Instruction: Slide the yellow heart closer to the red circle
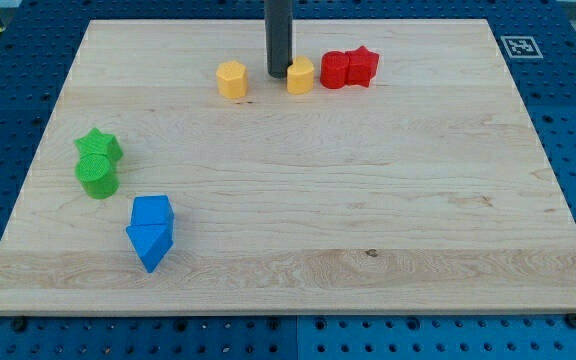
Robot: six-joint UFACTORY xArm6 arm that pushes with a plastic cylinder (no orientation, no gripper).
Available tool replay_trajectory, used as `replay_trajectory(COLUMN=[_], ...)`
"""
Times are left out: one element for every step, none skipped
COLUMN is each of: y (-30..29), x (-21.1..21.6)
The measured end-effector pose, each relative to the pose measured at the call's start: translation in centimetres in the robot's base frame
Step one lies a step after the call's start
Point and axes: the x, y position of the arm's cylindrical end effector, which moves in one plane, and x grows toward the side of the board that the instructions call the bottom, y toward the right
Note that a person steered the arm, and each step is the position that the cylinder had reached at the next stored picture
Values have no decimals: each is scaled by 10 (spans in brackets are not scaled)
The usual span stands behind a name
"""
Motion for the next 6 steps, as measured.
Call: replay_trajectory(y=[-31,-58,-41,-13,-7,0], x=[3,22,33,33,38,38])
